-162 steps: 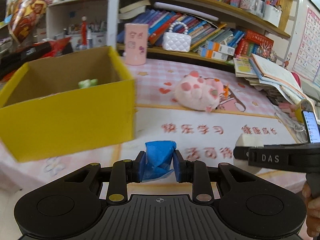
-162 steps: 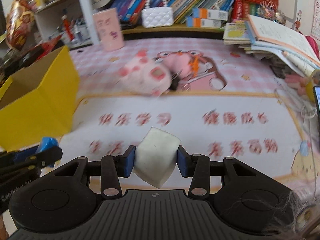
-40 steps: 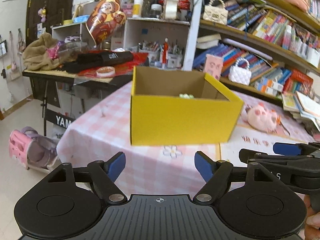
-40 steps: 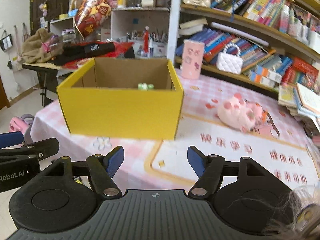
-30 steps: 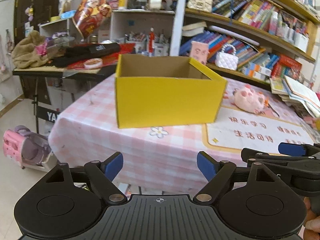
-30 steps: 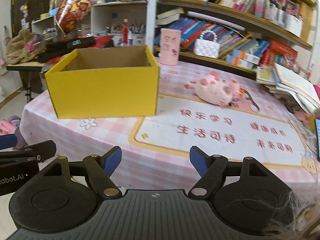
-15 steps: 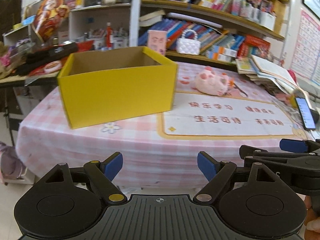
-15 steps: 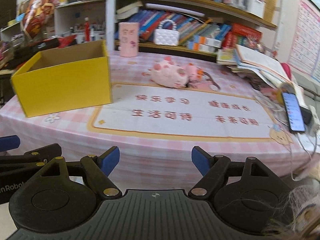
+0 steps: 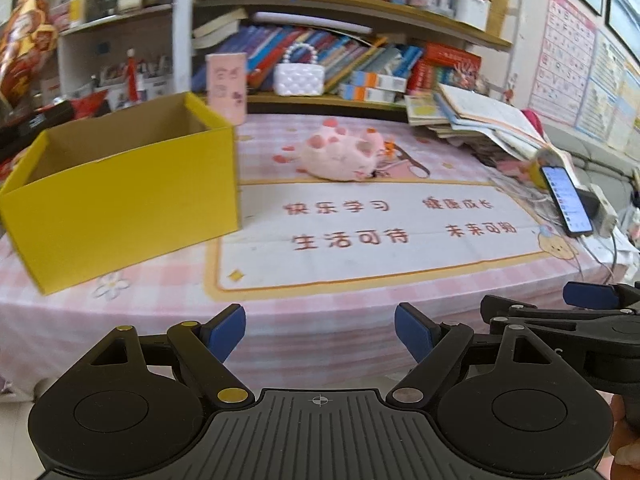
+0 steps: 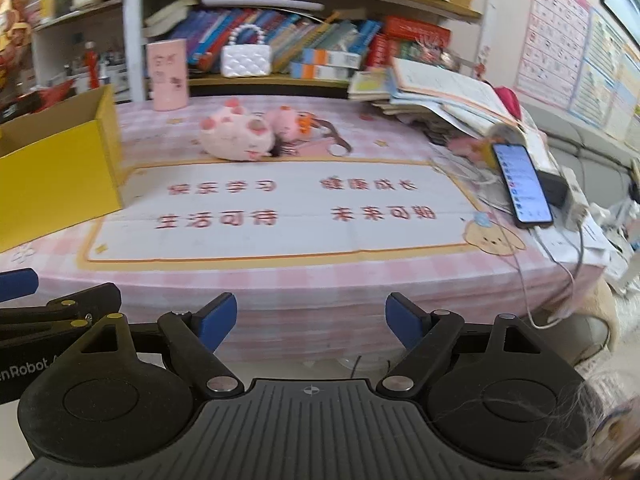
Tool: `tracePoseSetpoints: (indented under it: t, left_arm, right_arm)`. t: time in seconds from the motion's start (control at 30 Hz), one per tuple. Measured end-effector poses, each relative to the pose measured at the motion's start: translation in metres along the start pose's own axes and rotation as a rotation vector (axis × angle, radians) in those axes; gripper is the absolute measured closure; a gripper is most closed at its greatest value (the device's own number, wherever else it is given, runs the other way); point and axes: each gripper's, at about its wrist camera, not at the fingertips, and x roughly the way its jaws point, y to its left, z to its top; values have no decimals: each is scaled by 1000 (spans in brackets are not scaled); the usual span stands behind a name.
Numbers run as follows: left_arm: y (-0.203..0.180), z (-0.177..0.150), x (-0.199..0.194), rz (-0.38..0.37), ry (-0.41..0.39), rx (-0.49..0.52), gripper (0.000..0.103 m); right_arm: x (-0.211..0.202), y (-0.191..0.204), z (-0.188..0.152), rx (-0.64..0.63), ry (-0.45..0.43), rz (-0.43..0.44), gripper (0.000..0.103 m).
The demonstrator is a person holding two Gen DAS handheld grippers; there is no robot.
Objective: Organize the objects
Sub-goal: 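Withdraw both grippers from the box toward the plush toys, then grasp the pink plush pig with the left gripper while the right grasps the pink plush chick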
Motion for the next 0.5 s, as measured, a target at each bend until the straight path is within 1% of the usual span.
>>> tracePoseSetpoints:
  t: [0.13,0.3,0.5]
  left_arm:
    - [-8,8,14,-8,13,5,19]
    - [-17,19,32,0,28,6,19]
    - [-24,43,56,24,19,8,19]
  right_arm:
    - [11,-10,7,12,11,-9,23]
    - [30,-21,19,13,29,1,23]
    - [60,-32,45,16,36,31,23]
